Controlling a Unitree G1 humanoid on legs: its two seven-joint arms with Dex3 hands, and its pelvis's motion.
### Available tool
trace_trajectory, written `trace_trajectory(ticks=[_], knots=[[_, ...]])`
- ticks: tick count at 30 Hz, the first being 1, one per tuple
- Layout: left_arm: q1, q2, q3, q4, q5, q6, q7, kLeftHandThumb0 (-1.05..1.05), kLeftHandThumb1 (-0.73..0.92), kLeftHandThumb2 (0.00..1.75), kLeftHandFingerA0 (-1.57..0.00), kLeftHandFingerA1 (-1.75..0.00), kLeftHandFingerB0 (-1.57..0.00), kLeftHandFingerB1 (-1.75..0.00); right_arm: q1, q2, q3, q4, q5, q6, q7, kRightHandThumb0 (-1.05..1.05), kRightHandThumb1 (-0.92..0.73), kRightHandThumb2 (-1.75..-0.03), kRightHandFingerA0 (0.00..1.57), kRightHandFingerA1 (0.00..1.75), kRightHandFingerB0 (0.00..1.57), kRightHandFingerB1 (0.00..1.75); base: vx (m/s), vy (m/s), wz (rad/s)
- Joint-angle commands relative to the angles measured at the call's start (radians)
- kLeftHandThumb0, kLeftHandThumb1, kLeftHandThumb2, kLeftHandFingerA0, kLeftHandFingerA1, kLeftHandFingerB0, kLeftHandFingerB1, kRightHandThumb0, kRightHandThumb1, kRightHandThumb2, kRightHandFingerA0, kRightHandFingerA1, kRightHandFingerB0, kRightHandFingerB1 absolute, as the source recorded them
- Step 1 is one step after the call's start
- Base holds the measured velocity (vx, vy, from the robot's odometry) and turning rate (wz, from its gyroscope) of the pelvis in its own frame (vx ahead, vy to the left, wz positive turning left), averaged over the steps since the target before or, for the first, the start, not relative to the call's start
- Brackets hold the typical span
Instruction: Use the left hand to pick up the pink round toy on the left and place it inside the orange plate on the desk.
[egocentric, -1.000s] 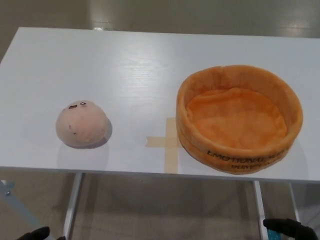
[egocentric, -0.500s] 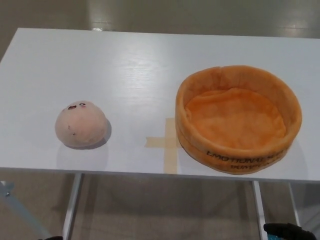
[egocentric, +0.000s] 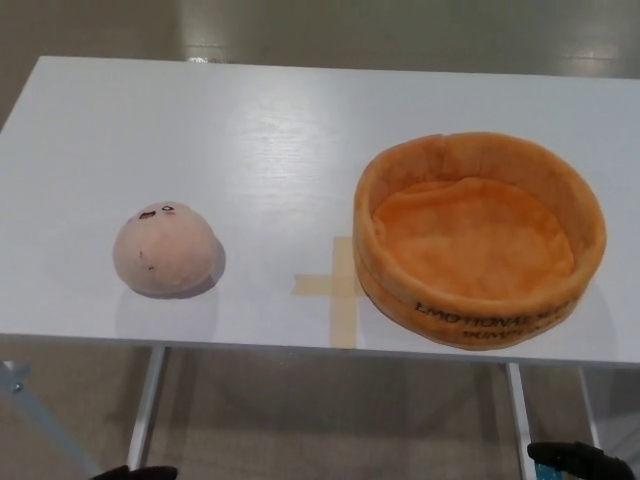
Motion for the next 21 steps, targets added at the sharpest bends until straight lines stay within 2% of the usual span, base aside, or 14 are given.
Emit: trace_trajectory(ticks=[1,4,6,7,8,9,12,13,17,21], knots=[[0.135,0.109,-0.066,-0.366,-0.208,0.020,-0.384,-0.51,0.42,0.68,-0.29,-0.42,-0.20,-0.37,-0.007,0.003,0.000,0.010,-0.023,0.006,-0.003,-0.19,-0.40,-0.67,0.76,0.83,0.54,0.64,0.00,0.000,0.00],[0.157,0.145,-0.079,-0.524,-0.325,0.014,-0.491,-0.45,0.42,0.64,-0.28,-0.43,-0.16,-0.35,-0.011,0.003,0.002,0.011,-0.024,0.014,-0.001,-0.19,-0.40,-0.68,0.76,0.83,0.54,0.64,0.00,0.000,0.00],[0.163,0.152,-0.080,-0.566,-0.353,0.021,-0.511,-0.44,0.42,0.64,-0.28,-0.43,-0.16,-0.35,-0.011,0.004,-0.002,0.010,-0.020,0.011,0.004,-0.17,-0.41,-0.68,0.75,0.83,0.53,0.64,0.00,0.000,0.00],[0.161,0.160,-0.080,-0.600,-0.385,0.030,-0.537,-0.31,0.49,0.55,-0.31,-0.36,-0.18,-0.28,-0.010,0.004,-0.006,0.010,-0.015,0.008,0.010,-0.14,-0.40,-0.69,0.76,0.85,0.53,0.64,0.00,0.000,0.00],[0.159,0.165,-0.080,-0.618,-0.404,0.038,-0.554,-0.31,0.49,0.55,-0.31,-0.36,-0.18,-0.28,-0.010,0.005,-0.008,0.011,-0.013,0.007,0.013,-0.14,-0.40,-0.69,0.76,0.85,0.53,0.64,0.00,0.000,0.00],[0.156,0.180,-0.076,-0.668,-0.434,0.043,-0.571,-0.39,0.41,0.62,-0.28,-0.41,-0.16,-0.34,-0.010,0.005,-0.007,0.010,-0.013,0.006,0.014,-0.13,-0.40,-0.69,0.76,0.84,0.54,0.64,0.00,0.000,0.00],[0.148,0.201,-0.063,-0.747,-0.490,0.054,-0.599,-0.35,0.41,0.61,-0.27,-0.41,-0.15,-0.33,-0.013,0.007,-0.007,0.010,-0.013,0.010,0.012,-0.11,-0.42,-0.68,0.75,0.84,0.53,0.63,0.00,0.000,0.00],[0.142,0.223,-0.052,-0.811,-0.531,0.090,-0.605,-0.30,0.47,0.55,-0.25,-0.36,-0.16,-0.27,-0.013,0.008,-0.006,0.010,-0.015,0.011,0.011,-0.12,-0.41,-0.67,0.76,0.84,0.53,0.63,0.00,0.000,0.00],[0.126,0.267,-0.018,-0.924,-0.564,0.109,-0.581,-0.32,0.47,0.55,-0.24,-0.33,-0.19,-0.28,-0.010,0.007,-0.003,0.011,-0.018,0.004,0.011,-0.16,-0.38,-0.69,0.76,0.84,0.54,0.64,0.00,0.000,0.00],[0.063,0.255,0.035,-1.004,-0.566,0.084,-0.489,-0.38,0.42,0.60,-0.21,-0.36,-0.22,-0.34,-0.008,0.006,0.004,0.010,-0.025,0.004,0.003,-0.17,-0.38,-0.68,0.76,0.84,0.55,0.65,0.00,0.000,0.00]])
